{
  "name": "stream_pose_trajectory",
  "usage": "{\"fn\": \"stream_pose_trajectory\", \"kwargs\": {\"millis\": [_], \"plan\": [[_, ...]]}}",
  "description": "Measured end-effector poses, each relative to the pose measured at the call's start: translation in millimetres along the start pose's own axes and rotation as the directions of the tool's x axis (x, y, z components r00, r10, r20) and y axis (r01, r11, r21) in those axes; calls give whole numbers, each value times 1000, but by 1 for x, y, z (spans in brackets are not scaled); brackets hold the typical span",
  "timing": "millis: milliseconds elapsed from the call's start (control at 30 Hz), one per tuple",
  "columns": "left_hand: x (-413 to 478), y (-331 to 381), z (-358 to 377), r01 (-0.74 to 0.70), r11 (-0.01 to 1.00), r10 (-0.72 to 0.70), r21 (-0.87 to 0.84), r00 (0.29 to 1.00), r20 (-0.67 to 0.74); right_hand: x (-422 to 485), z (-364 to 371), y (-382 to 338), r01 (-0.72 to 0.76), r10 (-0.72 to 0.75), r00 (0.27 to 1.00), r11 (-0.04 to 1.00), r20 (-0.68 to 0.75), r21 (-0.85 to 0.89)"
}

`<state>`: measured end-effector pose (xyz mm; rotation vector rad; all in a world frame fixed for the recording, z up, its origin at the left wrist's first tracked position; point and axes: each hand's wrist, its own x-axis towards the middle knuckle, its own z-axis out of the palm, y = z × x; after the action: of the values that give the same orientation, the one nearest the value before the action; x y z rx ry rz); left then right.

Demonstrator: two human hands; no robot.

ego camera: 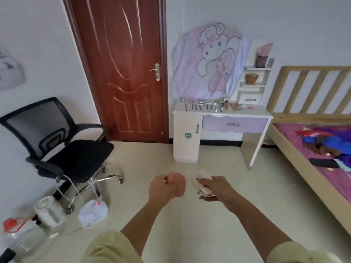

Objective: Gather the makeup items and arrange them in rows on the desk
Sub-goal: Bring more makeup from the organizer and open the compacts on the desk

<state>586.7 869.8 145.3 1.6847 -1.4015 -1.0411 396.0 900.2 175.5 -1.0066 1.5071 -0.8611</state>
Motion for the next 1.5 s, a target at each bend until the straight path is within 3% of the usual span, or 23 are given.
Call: {"fn": "stream_pose_trajectory", "kwargs": {"millis": [233, 600, 933, 1333, 1500], "plan": [[145, 84, 109, -72, 993, 89, -92, 977, 193, 128, -109, -31, -68, 98, 971, 988, -217, 141], [314, 175, 311, -54, 992, 93, -111, 918, 386, 295, -302, -37, -120, 203, 906, 964, -371, 236], [450, 289, 507, 47, 986, 25, -161, 907, 420, 460, -516, -72, -143, 241, 892, 953, -382, 266], [655, 369, 671, 135, 983, -67, -124, 893, 446, 682, -674, -99, -182, 280, 882, 944, -380, 274], [750, 401, 731, 122, 993, -107, -5, 887, 448, 781, -732, -114, -228, 299, 864, 950, -406, 215]]}}
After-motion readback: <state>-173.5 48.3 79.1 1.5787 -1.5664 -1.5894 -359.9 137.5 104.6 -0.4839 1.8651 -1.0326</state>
